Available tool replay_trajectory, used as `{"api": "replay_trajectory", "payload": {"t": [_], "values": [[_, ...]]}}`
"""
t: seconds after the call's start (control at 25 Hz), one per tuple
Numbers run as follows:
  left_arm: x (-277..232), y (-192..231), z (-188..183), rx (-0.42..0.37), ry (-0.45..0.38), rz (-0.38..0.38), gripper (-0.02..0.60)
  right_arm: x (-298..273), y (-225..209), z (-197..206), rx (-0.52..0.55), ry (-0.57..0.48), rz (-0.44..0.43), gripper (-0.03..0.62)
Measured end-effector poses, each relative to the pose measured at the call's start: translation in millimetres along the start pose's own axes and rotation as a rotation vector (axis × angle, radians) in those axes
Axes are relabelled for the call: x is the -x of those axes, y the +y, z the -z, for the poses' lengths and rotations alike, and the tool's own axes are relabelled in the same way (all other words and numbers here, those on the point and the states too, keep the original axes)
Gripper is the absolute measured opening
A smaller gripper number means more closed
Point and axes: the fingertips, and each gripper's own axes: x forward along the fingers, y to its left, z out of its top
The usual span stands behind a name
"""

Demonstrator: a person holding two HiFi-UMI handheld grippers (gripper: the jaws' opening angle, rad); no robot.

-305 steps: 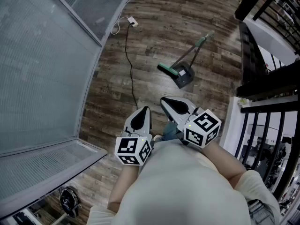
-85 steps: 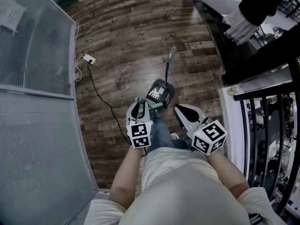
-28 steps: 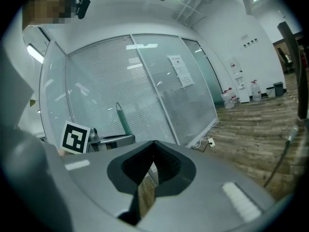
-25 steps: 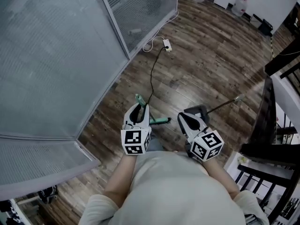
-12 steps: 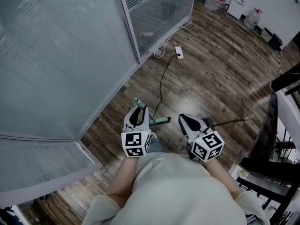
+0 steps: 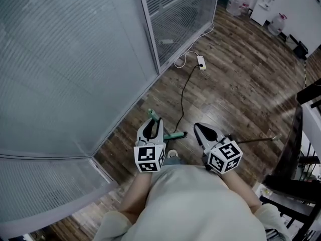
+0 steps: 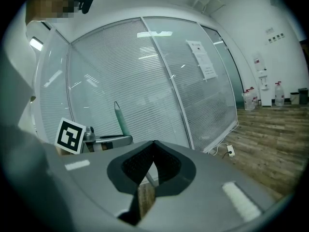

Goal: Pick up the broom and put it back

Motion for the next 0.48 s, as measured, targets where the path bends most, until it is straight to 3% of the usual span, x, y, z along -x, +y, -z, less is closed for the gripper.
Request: {"api": "replay_trajectory", "payload": {"t": [0.48], "values": [[-24,57,-14,-0.004,-0.011,0.015,0.086,-77,14,-17,0.009,0.005,-0.03,0.006]]}}
